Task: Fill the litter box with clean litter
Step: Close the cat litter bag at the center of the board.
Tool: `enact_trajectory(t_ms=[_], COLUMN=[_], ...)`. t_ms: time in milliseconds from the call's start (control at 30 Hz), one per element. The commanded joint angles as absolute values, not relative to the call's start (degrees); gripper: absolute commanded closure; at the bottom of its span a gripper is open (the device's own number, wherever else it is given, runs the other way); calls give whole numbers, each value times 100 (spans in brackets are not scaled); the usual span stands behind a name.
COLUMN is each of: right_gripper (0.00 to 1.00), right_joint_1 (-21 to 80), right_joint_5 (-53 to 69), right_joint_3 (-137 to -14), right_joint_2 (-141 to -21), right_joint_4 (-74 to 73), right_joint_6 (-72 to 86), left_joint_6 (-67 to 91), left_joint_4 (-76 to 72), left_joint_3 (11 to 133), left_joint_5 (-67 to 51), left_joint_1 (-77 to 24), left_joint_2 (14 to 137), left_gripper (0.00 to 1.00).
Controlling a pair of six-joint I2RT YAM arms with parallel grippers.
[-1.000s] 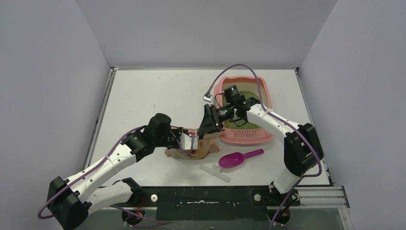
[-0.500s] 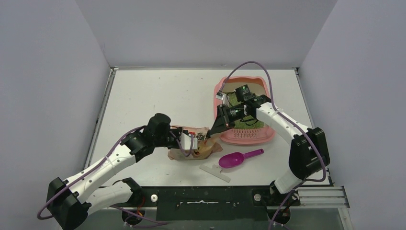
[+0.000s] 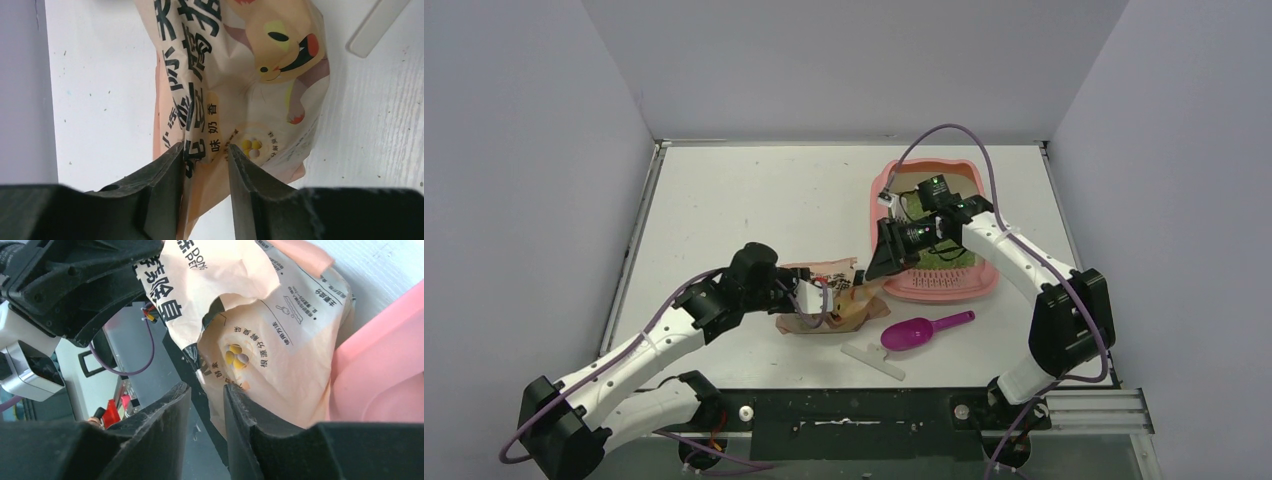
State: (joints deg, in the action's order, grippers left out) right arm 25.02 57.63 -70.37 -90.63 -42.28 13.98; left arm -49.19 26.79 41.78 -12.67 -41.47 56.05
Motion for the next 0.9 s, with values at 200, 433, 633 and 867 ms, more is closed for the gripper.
enact_trajectory(t_ms=[200,433,633,867], right_gripper=[49,32,38,47], right_joint_1=[2821,3299,3769,4628], right_joint_5=[4036,2660,3207,2801], right_joint_3=[-7697,-6286,-5223,-5011], right_joint_2=[-8455,-6806,-6092,-6302], right_joint_4=[-4818,-2626,-1265,-1378], right_joint_6=[311,-1308,-2860,-4375], left_joint_6=[-4777,-4743,-4637,-4504], left_joint_4=[2871,3015,3236,3202], left_joint_3=[4332,4405,4465,4487], left_joint_5=[-739,-928,-1350,-1506], left_joint_1=[-4121,-4098,-4035,-3927], left_joint_2=[5702,5425,5388,5406], left_gripper=[100,100,100,100])
